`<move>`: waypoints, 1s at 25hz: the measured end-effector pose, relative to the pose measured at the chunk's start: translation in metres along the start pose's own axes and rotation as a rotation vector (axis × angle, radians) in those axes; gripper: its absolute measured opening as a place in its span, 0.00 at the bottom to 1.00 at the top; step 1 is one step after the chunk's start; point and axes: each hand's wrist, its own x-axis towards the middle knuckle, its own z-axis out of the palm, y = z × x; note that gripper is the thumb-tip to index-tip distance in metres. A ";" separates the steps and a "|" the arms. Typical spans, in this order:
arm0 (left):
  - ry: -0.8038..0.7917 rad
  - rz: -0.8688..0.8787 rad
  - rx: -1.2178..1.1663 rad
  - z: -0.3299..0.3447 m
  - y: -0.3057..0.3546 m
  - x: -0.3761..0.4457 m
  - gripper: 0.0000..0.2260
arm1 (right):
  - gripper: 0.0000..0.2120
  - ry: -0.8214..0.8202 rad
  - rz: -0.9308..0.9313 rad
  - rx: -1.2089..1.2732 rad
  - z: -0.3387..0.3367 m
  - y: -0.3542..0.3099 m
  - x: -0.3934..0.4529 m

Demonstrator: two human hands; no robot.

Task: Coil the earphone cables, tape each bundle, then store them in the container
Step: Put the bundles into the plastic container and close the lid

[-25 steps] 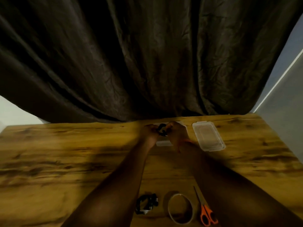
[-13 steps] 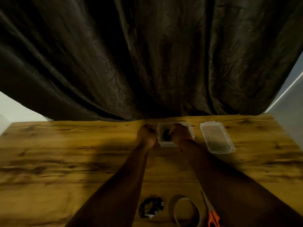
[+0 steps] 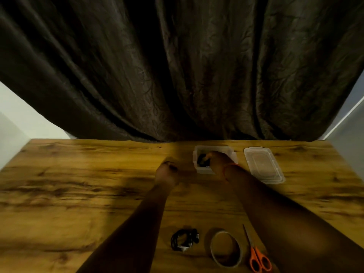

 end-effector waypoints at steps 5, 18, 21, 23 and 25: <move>0.001 0.090 -0.270 -0.007 -0.022 -0.009 0.19 | 0.15 0.302 -0.163 0.054 -0.007 -0.003 -0.024; -0.531 0.109 0.186 -0.043 -0.047 -0.125 0.07 | 0.18 -0.308 -0.602 -0.300 0.089 -0.005 -0.129; -0.670 0.154 0.162 -0.046 -0.035 -0.132 0.14 | 0.16 -0.248 -0.630 -0.263 0.107 -0.007 -0.130; -0.755 0.184 0.101 -0.043 -0.040 -0.130 0.18 | 0.14 -0.220 -0.597 -0.216 0.118 -0.009 -0.130; -0.794 0.138 0.057 -0.039 -0.053 -0.123 0.15 | 0.13 -0.183 -0.577 -0.157 0.123 -0.011 -0.130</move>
